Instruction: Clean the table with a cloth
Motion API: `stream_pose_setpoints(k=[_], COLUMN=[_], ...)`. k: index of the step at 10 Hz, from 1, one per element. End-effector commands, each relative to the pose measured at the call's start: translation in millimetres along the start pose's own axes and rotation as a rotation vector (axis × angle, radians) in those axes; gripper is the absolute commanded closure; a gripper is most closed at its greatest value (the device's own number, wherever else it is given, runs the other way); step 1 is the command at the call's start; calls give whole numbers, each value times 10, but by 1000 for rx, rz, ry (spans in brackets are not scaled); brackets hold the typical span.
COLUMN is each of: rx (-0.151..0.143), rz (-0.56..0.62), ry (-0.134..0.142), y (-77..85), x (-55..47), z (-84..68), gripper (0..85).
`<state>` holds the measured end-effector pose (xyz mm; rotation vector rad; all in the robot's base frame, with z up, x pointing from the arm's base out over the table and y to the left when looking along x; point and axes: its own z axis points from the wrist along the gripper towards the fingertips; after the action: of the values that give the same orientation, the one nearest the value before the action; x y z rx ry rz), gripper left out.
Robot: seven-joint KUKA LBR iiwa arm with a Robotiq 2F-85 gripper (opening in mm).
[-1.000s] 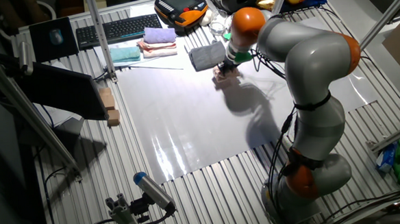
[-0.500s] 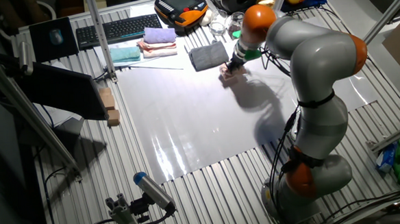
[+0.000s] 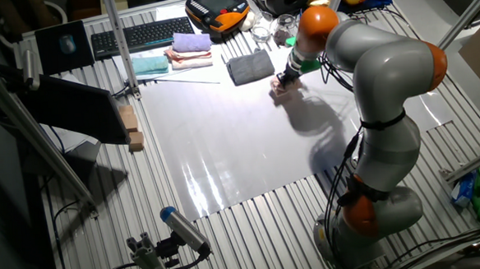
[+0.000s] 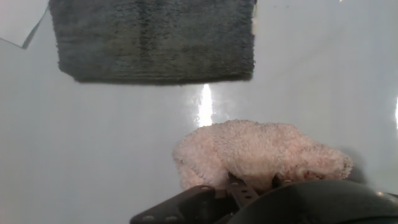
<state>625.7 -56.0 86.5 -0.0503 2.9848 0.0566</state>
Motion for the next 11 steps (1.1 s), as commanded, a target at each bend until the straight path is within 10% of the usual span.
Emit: stream_pose_setpoints(k=[1, 6, 7, 8, 11], rx=[-1, -8, -9, -5, 5], rz=[-2, -1, 13, 26, 58], ry=[0, -17, -31, -42, -66], y=[-12, -103, -138, -161, -170], x=[20, 155, 193, 220, 224], z=[8, 133, 161, 180, 213], gripper=[850, 850, 680, 680, 170])
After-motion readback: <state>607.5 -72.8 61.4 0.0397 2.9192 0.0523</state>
